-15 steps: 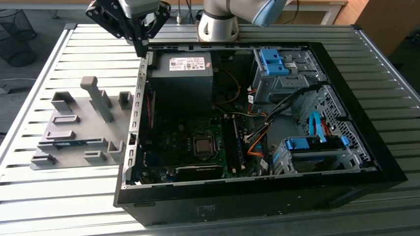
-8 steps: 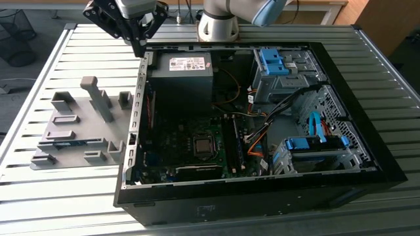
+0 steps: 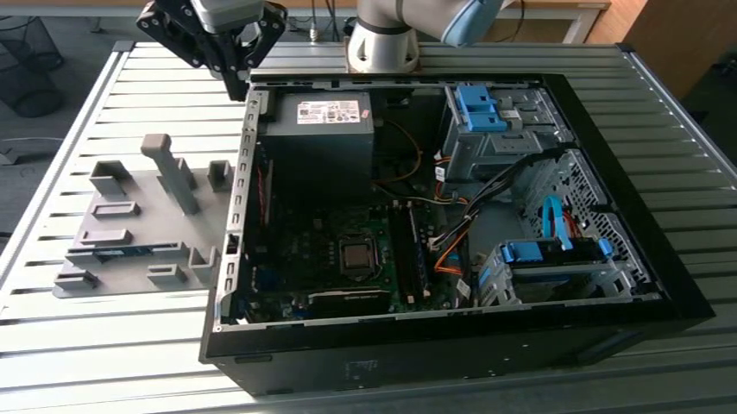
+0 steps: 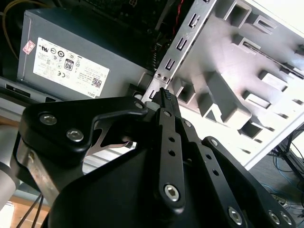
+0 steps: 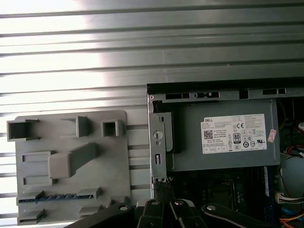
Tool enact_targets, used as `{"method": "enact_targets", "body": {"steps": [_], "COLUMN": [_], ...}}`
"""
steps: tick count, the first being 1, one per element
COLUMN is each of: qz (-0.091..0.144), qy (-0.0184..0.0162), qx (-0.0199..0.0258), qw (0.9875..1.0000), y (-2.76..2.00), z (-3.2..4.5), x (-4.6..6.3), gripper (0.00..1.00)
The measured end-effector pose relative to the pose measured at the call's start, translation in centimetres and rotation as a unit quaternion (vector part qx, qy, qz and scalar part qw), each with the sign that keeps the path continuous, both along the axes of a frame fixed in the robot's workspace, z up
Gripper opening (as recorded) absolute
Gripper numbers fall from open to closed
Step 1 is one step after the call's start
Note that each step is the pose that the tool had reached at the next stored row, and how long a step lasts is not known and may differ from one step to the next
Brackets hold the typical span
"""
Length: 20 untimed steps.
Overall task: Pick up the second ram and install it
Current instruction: 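Reach for the second ram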
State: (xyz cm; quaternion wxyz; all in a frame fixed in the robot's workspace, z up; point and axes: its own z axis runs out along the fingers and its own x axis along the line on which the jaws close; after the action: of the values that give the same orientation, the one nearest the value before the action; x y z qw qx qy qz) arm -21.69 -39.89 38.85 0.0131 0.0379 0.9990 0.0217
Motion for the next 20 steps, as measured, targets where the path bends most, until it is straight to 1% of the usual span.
{"method": "enact_targets", "body": {"steps": [13, 20], "qz": [0.0, 0.0], "qy": [0.0, 0.0], "qx": [0.0, 0.0], "qw": [1.0, 1.0], "y": [0.0, 0.0], "z": [-0.06, -0.06], "x": [-0.7, -0.75], "gripper": [0.11, 0.11]}}
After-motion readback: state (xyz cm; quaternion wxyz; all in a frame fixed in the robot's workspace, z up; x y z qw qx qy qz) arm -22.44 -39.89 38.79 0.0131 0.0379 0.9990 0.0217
